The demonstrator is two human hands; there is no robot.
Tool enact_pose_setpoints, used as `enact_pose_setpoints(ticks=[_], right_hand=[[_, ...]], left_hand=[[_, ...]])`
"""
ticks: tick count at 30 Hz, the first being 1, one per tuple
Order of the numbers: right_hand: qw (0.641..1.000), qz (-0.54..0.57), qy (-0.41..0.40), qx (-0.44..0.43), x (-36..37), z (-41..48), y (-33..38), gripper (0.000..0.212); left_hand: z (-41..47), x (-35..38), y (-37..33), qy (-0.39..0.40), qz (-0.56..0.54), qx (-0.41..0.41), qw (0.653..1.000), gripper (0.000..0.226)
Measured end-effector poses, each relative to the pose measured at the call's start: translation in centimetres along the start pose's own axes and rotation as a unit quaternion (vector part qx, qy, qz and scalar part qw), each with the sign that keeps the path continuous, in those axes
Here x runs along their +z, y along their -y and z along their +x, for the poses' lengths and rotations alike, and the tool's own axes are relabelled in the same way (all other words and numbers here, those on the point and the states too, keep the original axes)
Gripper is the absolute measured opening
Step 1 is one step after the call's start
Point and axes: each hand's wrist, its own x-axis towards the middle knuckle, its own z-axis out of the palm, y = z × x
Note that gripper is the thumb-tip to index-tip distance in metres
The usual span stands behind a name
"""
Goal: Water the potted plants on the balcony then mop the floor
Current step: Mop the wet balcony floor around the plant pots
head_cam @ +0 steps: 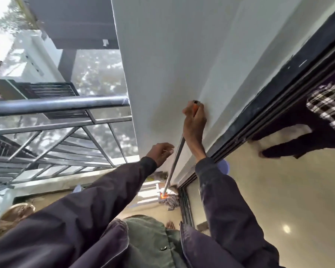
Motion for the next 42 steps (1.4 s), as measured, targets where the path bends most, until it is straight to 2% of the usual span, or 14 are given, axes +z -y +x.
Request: enact_pose_setpoints(ticks=[5,9,11,13,15,16,20,23,27,30,34,42], right_hand=[[0.984,-0.171,0.032,0.028,1.3,1.7,0.5,0.027],[0.937,-0.342,0.049,0.059,0.8,3.1,1.1,0.034],[0.925,-0.366,0.066,0.075,0.6,3.5,1.6,0.035],[0.911,-0.401,0.067,0.073,0.8,3.7,1.8,0.051],[0.910,-0.403,0.053,0.082,1.1,3.7,2.1,0.072],[0.911,-0.400,0.047,0.088,1.2,3.7,2.1,0.075],[0.933,-0.330,0.083,0.116,1.6,3.2,1.3,0.049],[0.916,-0.347,0.134,0.152,1.0,2.3,2.0,0.061],[0.929,-0.330,0.093,0.141,1.2,1.9,1.6,0.053],[0.902,-0.409,0.109,0.089,0.9,1.6,1.5,0.062],[0.847,-0.513,0.128,0.049,0.2,1.5,0.6,0.041],[0.845,-0.517,0.138,0.022,0.1,1.4,-0.1,0.035]], left_hand=[[1.0,-3.7,-0.3,-0.022,-0.011,0.025,0.999,0.024],[1.4,-5.5,-0.3,-0.023,-0.007,0.039,0.999,0.021],[1.6,-6.1,-0.2,-0.027,0.004,0.048,0.998,0.021],[1.6,-6.4,-0.2,-0.030,0.011,0.053,0.998,0.021],[1.6,-6.6,-0.2,-0.031,0.017,0.058,0.998,0.021],[1.6,-6.6,-0.2,-0.032,0.019,0.061,0.997,0.022],[1.4,-6.3,-0.6,-0.036,0.020,0.058,0.997,0.021],[1.1,-6.4,-0.9,-0.045,0.013,0.059,0.997,0.019],[0.7,-7.0,-0.9,-0.057,-0.006,0.057,0.997,0.020],[0.2,-7.0,-0.8,-0.068,-0.016,0.056,0.996,0.020],[-0.3,-6.5,-0.5,-0.070,-0.014,0.053,0.996,0.021],[-0.7,-6.3,-1.3,-0.095,-0.020,0.041,0.994,0.021]])
